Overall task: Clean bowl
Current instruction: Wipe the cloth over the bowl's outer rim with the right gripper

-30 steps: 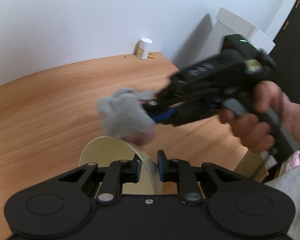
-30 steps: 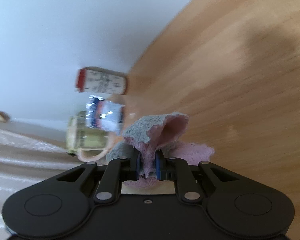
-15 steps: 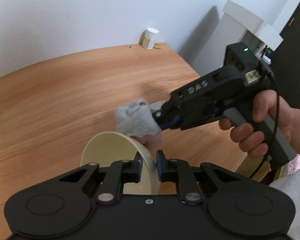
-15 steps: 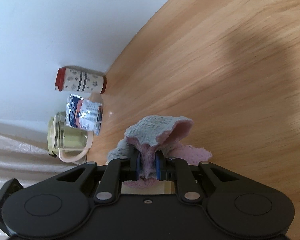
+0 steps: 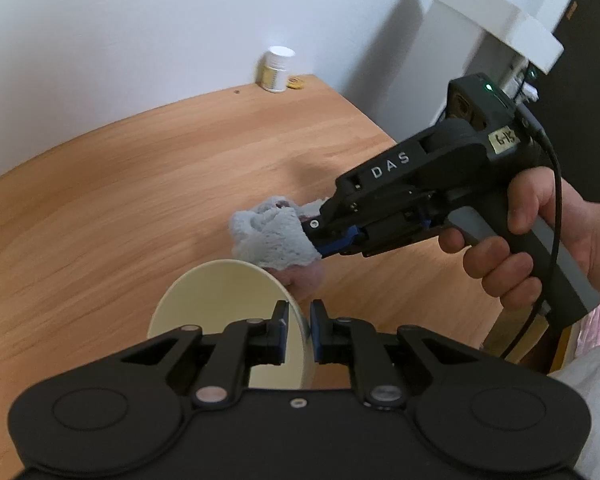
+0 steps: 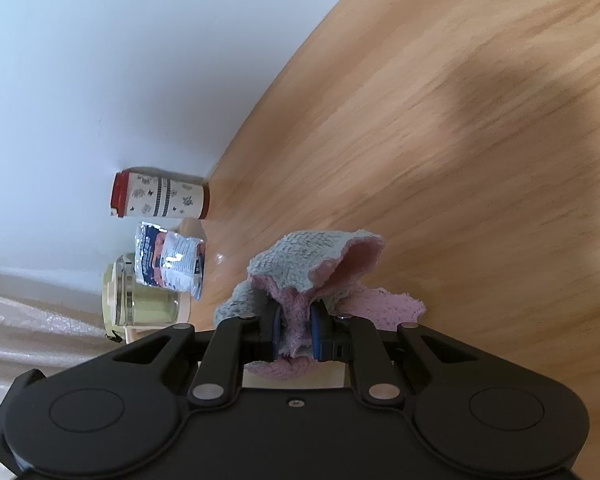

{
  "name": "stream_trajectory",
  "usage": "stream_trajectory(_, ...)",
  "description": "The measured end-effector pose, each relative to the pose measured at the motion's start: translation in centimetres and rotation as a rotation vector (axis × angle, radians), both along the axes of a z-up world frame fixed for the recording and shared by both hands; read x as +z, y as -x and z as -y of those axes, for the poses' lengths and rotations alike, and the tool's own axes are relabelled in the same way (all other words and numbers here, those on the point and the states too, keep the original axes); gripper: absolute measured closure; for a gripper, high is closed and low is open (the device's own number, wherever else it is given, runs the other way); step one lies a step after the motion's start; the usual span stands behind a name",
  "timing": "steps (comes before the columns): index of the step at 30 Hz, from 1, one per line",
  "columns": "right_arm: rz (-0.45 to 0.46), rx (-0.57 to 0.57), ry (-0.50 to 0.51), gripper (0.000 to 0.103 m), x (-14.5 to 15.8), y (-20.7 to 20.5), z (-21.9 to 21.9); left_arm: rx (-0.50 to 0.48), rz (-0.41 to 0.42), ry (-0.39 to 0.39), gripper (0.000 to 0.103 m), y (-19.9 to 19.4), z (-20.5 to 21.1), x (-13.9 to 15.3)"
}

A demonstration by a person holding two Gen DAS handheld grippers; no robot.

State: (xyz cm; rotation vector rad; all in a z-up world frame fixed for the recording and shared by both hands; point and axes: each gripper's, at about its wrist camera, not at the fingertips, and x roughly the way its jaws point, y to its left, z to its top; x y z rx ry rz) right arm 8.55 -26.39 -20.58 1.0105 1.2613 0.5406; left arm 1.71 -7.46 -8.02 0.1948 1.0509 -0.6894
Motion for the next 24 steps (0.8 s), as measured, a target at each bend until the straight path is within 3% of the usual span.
stream_trajectory(8,0.01,-0.048,-0.023,0.087,-0.5,1.3,3.1,-0.076,-0.001,-0.09,0.091,0.8,3.1,-2.0)
stream_trajectory(20,0.041,-0.05,-0.039,0.087,-0.5,1.7,4.7,-0.036,-0.058,-0.104,0.091,0.5,3.1,-2.5)
stream_trajectory(22,0.047,-0.05,-0.039,0.087,-0.2,1.7,4.7,-0.039,-0.059,-0.106,0.087,0.6,3.0,-2.3)
stream_trajectory(24,0.053,-0.052,-0.041,0.087,0.0,1.7,4.9,-0.045,-0.056,-0.095,0.066,0.6,2.8,-1.8)
